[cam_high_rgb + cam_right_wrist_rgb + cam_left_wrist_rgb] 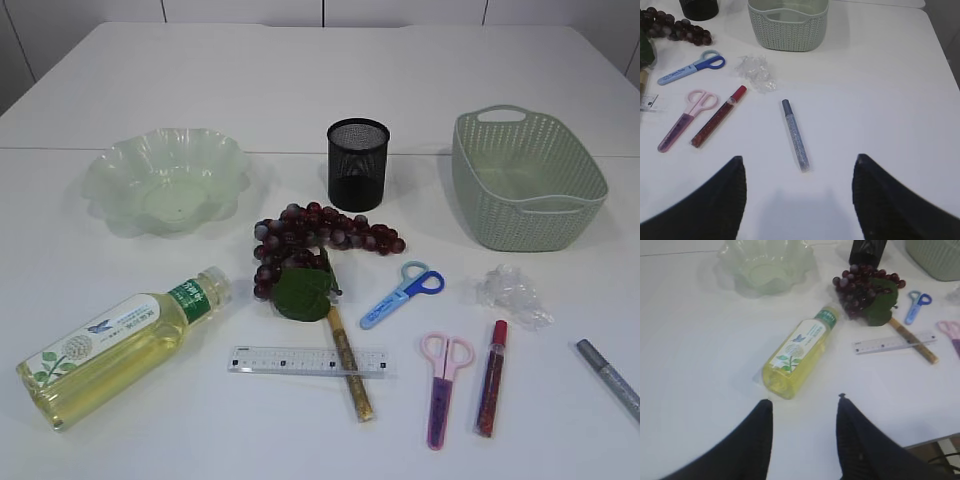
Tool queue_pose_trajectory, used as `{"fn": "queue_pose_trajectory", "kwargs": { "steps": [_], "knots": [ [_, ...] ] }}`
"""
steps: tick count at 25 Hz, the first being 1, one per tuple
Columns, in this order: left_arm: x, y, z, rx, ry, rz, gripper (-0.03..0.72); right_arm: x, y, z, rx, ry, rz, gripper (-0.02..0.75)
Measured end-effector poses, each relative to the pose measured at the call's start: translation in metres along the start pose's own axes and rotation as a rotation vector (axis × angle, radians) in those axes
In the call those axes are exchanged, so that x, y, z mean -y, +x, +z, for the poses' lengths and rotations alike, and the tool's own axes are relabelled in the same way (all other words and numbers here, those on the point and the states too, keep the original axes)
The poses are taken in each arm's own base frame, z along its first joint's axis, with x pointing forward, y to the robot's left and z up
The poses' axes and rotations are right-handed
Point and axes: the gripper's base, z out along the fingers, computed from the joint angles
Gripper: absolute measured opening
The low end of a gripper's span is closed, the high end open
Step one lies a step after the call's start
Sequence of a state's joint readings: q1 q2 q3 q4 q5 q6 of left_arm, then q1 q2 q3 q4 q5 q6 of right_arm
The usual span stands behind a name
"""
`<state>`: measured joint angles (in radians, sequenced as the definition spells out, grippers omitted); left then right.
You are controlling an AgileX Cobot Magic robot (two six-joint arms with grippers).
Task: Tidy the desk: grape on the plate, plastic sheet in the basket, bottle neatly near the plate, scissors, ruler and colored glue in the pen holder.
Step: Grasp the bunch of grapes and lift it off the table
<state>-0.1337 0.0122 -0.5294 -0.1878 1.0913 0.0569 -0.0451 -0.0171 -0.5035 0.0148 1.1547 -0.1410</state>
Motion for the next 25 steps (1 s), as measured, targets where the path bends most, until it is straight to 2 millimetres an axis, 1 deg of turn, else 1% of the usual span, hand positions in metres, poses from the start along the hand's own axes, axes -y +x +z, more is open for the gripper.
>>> {"fn": "queue_pose_trajectory", "kwargs": {
  "steps": [5, 8, 11, 16, 20, 25],
  "knots": [
    [0.005, -0.014, -0.011, 0.083, 0.040, -0.017, 0.309, 0.000, 0.000, 0.000, 0.000, 0.000, 0.000, 0.520],
    [0.006, -0.029, -0.011, 0.068, 0.039, 0.014, 0.309, 0.000, 0.000, 0.000, 0.001, -0.004, 0.002, 0.519],
    [0.005, -0.051, -0.002, 0.010, 0.036, 0.020, 0.319, -0.001, 0.000, 0.000, 0.002, -0.012, 0.007, 0.512],
    [0.004, -0.090, 0.014, -0.071, 0.044, 0.002, 0.382, -0.001, -0.002, 0.002, -0.017, -0.016, 0.046, 0.511],
    [0.003, -0.120, 0.032, -0.119, 0.050, -0.013, 0.441, 0.000, -0.013, 0.019, -0.151, -0.030, 0.138, 0.510],
    [0.004, -0.148, 0.055, -0.163, 0.096, 0.010, 0.498, 0.001, -0.030, 0.049, -0.363, -0.061, 0.195, 0.510]
  ]
}}
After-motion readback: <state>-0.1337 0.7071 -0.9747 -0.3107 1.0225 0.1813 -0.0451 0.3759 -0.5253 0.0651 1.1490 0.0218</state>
